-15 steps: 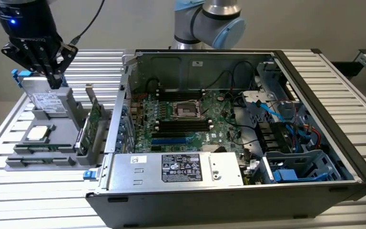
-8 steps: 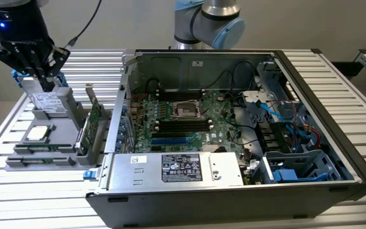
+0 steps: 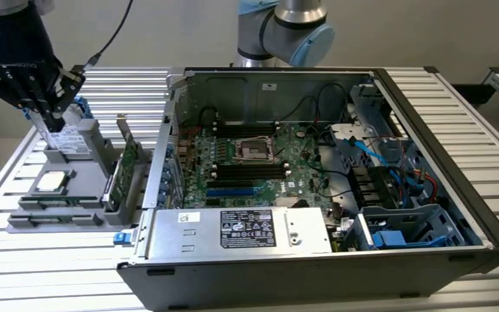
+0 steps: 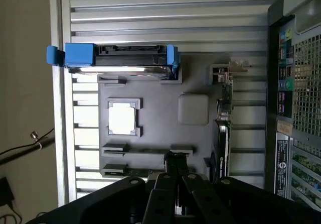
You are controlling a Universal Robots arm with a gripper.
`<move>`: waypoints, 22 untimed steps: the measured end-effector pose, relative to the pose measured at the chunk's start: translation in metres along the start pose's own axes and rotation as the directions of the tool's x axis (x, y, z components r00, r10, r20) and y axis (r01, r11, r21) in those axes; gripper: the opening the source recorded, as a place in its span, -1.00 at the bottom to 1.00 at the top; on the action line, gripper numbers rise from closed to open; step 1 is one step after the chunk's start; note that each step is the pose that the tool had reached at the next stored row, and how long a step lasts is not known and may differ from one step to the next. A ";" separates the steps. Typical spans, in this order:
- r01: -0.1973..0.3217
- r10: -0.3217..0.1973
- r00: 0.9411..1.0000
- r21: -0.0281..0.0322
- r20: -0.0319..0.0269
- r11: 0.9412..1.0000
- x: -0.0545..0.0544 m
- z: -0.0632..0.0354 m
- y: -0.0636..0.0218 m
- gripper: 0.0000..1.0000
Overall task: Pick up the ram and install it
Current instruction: 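Reach for the ram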
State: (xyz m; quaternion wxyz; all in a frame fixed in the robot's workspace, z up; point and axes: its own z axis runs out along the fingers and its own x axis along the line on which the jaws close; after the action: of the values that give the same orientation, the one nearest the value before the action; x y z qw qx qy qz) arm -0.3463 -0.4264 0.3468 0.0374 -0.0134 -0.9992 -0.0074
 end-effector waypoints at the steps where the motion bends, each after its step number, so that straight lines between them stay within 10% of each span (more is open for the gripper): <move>1: 0.000 0.000 1.000 0.000 0.000 1.000 0.001 0.0000 -0.0027 -0.80; 12: 0.003 -0.003 1.000 0.000 0.000 1.000 0.016 0.0031 -0.0269 -0.80; 22: 0.003 -0.003 1.000 0.000 0.004 1.000 0.034 0.0077 -0.0285 -0.80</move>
State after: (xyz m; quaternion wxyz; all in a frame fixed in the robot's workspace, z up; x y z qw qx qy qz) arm -0.3813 -0.4539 0.3413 0.0352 -0.0119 -0.9993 -0.0073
